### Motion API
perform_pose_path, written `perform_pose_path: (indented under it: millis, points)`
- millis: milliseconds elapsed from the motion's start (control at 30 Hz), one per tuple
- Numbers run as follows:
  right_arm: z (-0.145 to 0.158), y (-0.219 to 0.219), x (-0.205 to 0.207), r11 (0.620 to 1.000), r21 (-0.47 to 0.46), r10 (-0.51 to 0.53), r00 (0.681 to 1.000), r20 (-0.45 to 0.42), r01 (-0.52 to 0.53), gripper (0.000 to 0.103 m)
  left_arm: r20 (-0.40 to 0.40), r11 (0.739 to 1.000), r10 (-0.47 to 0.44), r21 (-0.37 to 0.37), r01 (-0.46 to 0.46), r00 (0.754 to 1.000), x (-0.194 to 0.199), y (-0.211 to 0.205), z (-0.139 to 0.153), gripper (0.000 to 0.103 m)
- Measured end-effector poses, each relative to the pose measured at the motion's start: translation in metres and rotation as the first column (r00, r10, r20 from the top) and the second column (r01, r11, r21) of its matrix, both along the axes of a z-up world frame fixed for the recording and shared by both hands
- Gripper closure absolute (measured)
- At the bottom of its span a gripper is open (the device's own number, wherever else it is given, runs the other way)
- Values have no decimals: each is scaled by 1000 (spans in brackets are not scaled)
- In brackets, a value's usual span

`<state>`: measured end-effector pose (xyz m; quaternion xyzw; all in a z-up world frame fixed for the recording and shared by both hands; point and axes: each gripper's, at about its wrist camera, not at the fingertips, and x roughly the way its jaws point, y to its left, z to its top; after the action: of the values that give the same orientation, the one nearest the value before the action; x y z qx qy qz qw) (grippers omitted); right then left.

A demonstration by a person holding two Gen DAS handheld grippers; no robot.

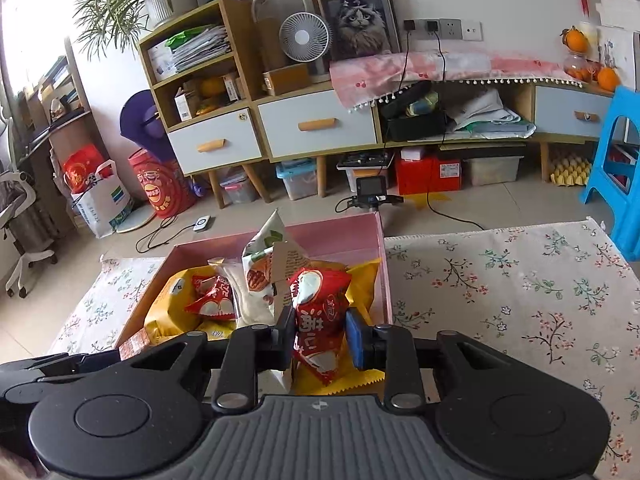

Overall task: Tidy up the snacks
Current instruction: 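Carry wafer pack and red candy wrapper into the pink box and release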

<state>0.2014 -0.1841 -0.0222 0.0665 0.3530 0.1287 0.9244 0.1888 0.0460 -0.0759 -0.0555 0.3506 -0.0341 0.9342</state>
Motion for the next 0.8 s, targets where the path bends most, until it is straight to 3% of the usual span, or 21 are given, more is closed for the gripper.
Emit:
perform_pose_path:
  millis: [100, 167, 367, 500, 567, 700, 800]
  points:
    - [-3, 3, 4, 1000, -4, -2, 1000, -2, 2, 91, 5, 1000, -4, 4, 4, 1000, 1, 0, 0, 56]
    - [-5, 5, 7, 1000, 5, 5, 1000, -11, -5, 101, 6, 1000, -4, 3, 4, 1000, 1, -1, 0, 54]
    - [-7, 16, 10, 999, 34, 33, 999, -26, -32, 102, 4, 1000, -12, -4, 12, 1000, 1, 0, 0, 52]
    - [-6, 16, 9, 999, 36, 31, 999, -37, -30, 93, 4, 1000, -21, -11, 21, 1000, 1, 1, 2, 44]
    - [-5, 14, 9, 999, 39, 27, 999, -42, -25, 79, 7, 1000, -26, -14, 26, 1000, 0, 1, 4, 42]
    - [0, 10, 4, 999, 38, 22, 999, -39, -20, 72, 11, 999, -40, -32, 40, 999, -6, 2, 8, 34]
    - [5, 8, -3, 999, 45, 25, 999, -40, -23, 58, 13, 998, -49, -38, 50, 999, -10, 3, 12, 31]
